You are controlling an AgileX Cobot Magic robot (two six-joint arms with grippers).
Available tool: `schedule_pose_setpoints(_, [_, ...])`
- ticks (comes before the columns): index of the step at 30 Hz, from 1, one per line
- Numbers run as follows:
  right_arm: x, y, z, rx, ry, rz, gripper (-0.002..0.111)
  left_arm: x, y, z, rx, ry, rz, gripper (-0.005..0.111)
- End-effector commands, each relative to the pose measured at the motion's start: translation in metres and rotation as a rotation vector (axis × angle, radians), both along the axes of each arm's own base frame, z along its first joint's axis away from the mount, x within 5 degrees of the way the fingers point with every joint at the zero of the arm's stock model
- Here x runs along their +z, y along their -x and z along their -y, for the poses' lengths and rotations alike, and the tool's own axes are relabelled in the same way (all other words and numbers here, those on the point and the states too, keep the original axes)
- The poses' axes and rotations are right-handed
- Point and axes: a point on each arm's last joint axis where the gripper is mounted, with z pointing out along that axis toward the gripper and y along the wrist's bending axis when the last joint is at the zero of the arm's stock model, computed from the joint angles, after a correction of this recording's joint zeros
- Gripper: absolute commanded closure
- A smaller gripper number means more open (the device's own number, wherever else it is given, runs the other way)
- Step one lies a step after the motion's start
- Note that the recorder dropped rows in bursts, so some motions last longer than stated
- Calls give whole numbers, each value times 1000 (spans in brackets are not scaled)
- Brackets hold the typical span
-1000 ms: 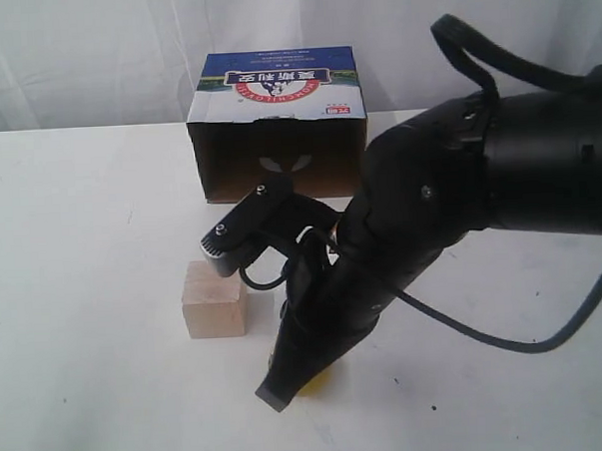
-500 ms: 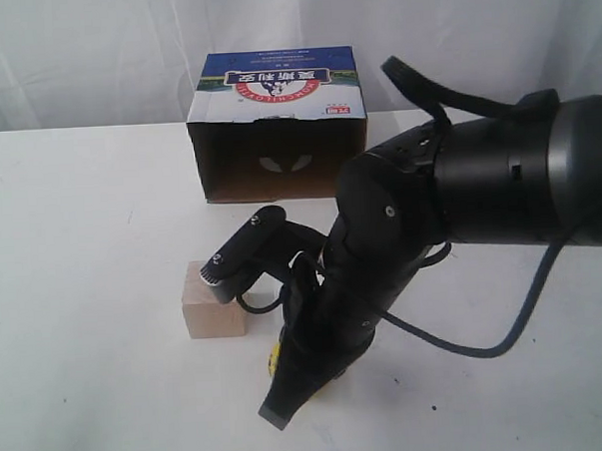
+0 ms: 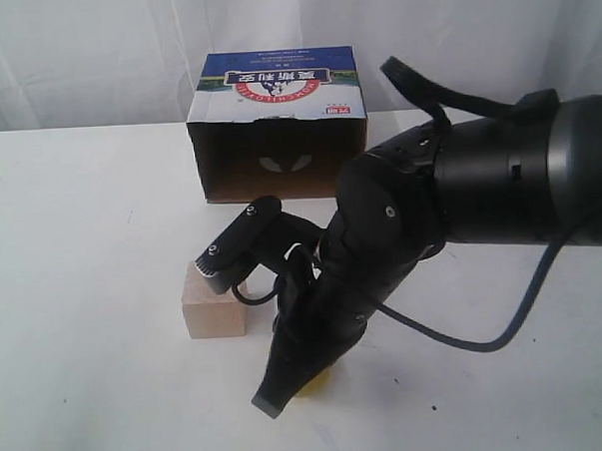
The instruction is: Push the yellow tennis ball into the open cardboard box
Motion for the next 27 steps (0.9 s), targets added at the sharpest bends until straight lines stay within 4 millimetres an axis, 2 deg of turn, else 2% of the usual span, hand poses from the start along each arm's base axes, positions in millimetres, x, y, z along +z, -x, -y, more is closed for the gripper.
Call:
schedule_pose_setpoints(1, [0, -3, -2, 14, -7, 24, 103, -1, 0, 0, -5, 8, 1, 107])
schedule_pose_setpoints(12, [-20, -7, -5, 20, 39, -4, 105, -1, 0, 0, -5, 8, 1, 107])
schedule_pose_setpoints(27, [-27, -16, -7, 25, 42, 53, 105, -1, 0, 0, -4, -17, 1, 107])
